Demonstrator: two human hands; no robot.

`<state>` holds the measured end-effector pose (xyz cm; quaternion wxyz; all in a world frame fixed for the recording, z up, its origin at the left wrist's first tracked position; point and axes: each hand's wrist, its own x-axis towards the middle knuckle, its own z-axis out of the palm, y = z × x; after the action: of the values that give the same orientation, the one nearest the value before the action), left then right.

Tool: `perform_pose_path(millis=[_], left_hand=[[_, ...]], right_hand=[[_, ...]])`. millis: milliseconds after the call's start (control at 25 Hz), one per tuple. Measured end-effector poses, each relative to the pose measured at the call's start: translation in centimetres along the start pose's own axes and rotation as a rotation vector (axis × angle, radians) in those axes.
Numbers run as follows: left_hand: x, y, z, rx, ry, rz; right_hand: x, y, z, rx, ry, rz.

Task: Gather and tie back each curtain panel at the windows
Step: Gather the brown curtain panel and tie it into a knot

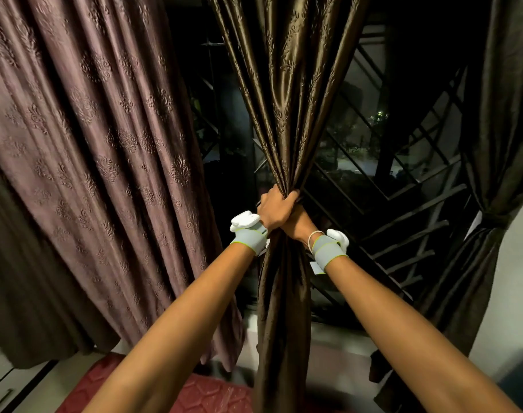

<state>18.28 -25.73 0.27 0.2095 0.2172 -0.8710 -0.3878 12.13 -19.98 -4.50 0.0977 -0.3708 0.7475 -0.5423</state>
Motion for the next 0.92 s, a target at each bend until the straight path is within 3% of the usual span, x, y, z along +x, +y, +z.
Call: perform_pose_path(millis=[120, 200, 280, 400, 640, 920], left_hand=[[-0.3, -1.6, -0.7, -0.426, -0.167, -0.051], [0.0, -3.6, -0.9, -0.543, -0.117, -0.169], [0.0, -5.2, -0.9, -0.318, -0.136, -0.188], [-1.2, -5.1, -0.5, 0.043, -0.385, -0.054], [0.0, -7.0, -0.5, 0.202, -0.546, 0.044], [-0.3, -8.4, -0.6, 0.21, -0.729, -0.013]], right_hand=[[0.2, 1.4, -0.9, 0.161, 0.005, 0.102], [0.3, 2.5, -1.6, 0.152, -0.041, 0.192], [0.3, 3.1, -1.9, 0.16, -0.108, 0.216], [-0.1, 2.3, -2.0, 0.191, -0.147, 0.197], [-1.0, 1.7, -2.5, 0.312, -0.203, 0.227], [-1.4, 1.6, -2.7, 0.292, -0.221, 0.19]])
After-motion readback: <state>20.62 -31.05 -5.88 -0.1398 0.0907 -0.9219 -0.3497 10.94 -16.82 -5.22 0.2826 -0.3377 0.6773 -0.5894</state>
